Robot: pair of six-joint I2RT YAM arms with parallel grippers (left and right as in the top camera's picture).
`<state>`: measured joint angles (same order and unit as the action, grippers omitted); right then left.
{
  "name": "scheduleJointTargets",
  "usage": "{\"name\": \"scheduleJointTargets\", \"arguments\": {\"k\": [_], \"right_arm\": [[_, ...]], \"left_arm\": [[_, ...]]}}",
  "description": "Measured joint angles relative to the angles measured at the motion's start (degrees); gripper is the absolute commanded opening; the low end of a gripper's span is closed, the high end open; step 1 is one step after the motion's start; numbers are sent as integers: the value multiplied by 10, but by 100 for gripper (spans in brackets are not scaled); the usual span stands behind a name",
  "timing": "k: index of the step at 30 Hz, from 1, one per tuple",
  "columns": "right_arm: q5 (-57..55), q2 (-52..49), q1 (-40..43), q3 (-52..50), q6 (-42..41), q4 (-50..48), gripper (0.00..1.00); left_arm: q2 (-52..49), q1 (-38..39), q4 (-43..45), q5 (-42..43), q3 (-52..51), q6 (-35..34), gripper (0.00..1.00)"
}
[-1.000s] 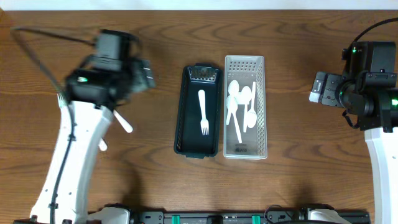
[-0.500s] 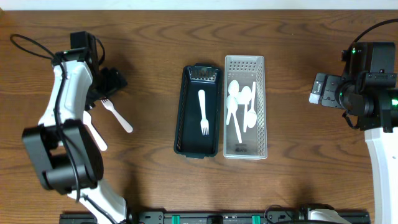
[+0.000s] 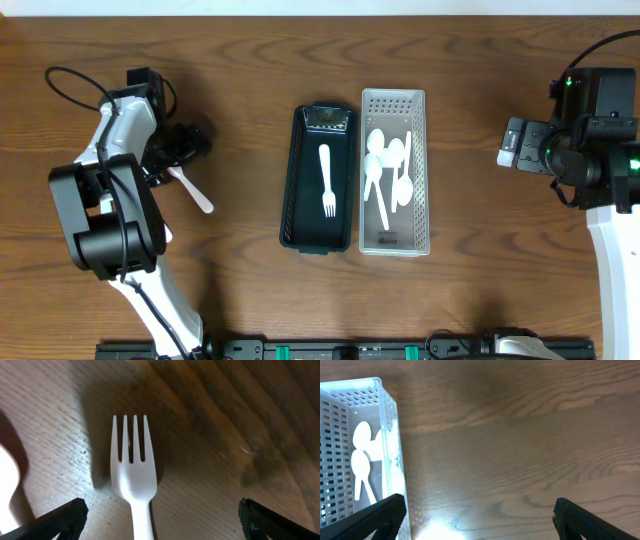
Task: Pack container
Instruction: 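Grasp a second white fork with the left gripper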
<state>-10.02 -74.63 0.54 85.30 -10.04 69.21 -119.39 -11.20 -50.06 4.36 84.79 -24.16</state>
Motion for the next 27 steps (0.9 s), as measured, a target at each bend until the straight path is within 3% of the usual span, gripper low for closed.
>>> {"name": "scheduleJointTargets", "arguments": {"k": [22, 27], "right_arm": [[0, 0, 0, 0, 0, 2, 98], [0, 0, 0, 0, 0, 2, 98]], "left_arm": [[-21, 0, 21, 2, 2, 0, 98], [-21, 0, 22, 2, 2, -1, 74]]}}
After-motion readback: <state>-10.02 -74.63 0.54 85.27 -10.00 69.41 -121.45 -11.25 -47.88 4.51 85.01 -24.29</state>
